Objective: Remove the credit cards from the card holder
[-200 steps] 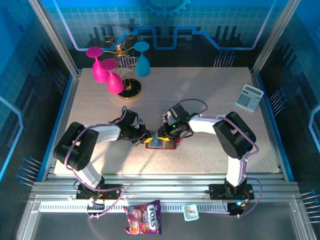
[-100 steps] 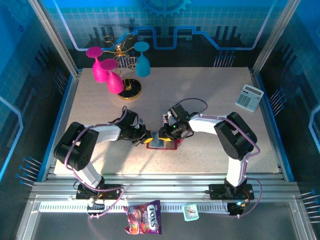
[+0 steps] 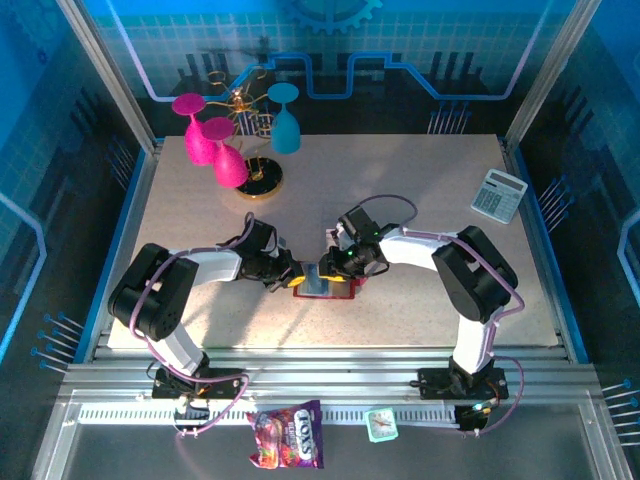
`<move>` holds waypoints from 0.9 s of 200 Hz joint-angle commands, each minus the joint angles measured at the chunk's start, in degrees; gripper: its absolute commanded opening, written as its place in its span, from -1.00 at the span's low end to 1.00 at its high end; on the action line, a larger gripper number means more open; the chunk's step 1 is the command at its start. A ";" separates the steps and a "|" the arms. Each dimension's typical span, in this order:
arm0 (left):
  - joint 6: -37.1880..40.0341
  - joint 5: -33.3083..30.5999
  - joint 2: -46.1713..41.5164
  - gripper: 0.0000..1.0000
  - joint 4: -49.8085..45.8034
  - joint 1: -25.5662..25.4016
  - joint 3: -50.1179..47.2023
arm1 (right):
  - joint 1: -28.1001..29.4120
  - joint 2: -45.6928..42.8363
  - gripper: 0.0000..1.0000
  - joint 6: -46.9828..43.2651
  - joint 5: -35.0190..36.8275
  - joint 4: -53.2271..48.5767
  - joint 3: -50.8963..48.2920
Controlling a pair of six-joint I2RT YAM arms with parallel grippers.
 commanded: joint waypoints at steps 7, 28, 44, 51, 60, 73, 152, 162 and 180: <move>1.61 0.82 -0.25 -0.82 -3.84 0.41 2.02 | -0.59 -2.69 -0.35 -0.88 0.59 -1.47 -0.19; 2.21 0.88 -0.80 -0.82 -5.31 0.37 3.19 | -0.77 -3.45 -0.35 -0.90 0.42 -1.23 -0.53; 2.41 0.60 -1.41 -0.82 -6.13 0.41 3.58 | -0.99 -3.63 -0.35 -0.72 0.13 -0.75 -1.10; 2.51 0.65 -1.50 -0.82 -6.21 0.38 3.62 | -1.19 -3.76 -0.35 -0.60 -0.01 -0.26 -1.52; 2.65 0.82 -1.44 -0.82 -6.65 0.28 3.89 | -1.37 -3.88 -0.35 -0.29 -0.26 0.68 -2.20; 3.29 0.83 -1.26 -0.82 -7.57 0.27 4.37 | -1.85 -3.67 -0.35 0.37 -1.21 2.14 -3.02; 5.78 -1.92 0.56 -0.82 -11.49 -1.73 7.45 | -3.36 -1.80 -0.38 3.51 -5.61 9.75 -6.59; 5.61 -1.86 0.90 -0.82 -11.27 -1.88 7.48 | -3.40 -1.60 -0.38 3.57 -5.82 9.88 -6.53; 5.48 -1.92 1.70 -0.82 -10.96 -2.03 7.46 | -3.45 -1.55 -0.38 3.52 -5.73 10.35 -7.20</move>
